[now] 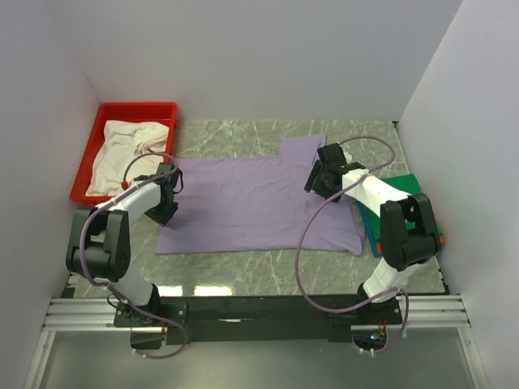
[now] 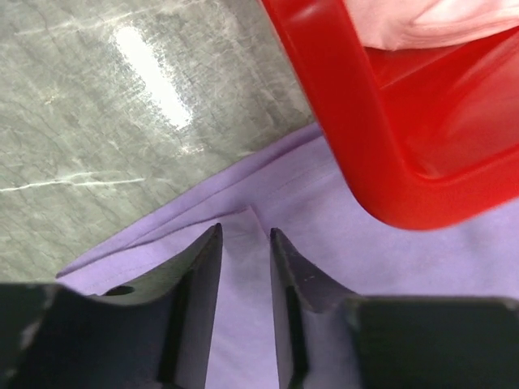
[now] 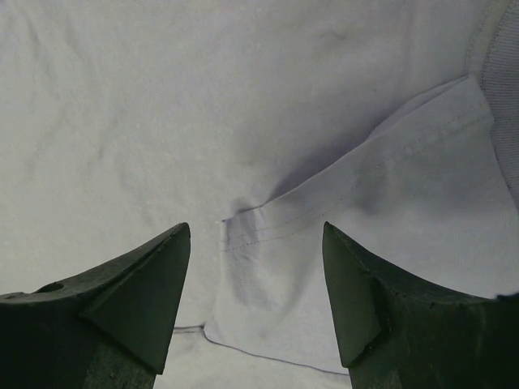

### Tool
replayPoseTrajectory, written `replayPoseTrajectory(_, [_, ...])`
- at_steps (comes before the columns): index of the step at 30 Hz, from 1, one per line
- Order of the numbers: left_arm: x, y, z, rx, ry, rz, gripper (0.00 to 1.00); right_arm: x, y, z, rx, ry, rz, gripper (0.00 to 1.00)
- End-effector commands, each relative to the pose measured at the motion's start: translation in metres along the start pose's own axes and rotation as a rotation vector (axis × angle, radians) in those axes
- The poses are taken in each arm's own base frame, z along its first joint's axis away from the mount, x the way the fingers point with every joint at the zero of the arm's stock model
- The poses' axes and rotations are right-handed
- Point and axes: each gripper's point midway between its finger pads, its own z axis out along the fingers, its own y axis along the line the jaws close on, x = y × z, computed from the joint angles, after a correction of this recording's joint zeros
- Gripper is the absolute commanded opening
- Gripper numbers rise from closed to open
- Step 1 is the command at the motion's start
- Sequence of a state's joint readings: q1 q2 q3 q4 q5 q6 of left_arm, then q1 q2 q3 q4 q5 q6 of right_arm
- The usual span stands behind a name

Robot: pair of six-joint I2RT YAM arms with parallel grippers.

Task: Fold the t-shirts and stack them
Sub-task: Fold the tshirt

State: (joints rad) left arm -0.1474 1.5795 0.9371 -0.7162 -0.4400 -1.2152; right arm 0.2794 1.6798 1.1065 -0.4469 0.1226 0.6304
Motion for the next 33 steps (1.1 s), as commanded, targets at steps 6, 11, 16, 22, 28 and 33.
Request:
replayPoseTrajectory(6, [-0.001,-0.003,0.008,-0.046,-0.004,-0.016,0.41,-0.014,0.006,-0.003,-0.012,-0.045,-0.005,0.73])
replayPoseTrajectory(11, [0.008,0.002,0.014,-0.077,0.022,-0.009,0.36,-0.011,0.006,-0.002,-0.021,-0.041,-0.006,0.73])
replayPoseTrajectory(16, [0.007,0.007,0.008,-0.069,0.017,-0.026,0.29,-0.009,0.008,-0.002,-0.033,-0.034,-0.006,0.73])
replayPoseTrajectory(22, [-0.001,0.012,-0.003,-0.056,-0.007,-0.029,0.26,-0.007,0.009,0.001,-0.037,-0.027,-0.008,0.73])
replayPoseTrajectory(28, [-0.001,0.012,-0.008,-0.040,-0.001,-0.025,0.23,-0.004,0.009,0.005,-0.032,-0.012,-0.015,0.73])
replayPoseTrajectory(33, [-0.003,0.012,-0.010,-0.026,-0.006,-0.018,0.12,-0.008,0.009,0.011,-0.013,-0.012,-0.018,0.73])
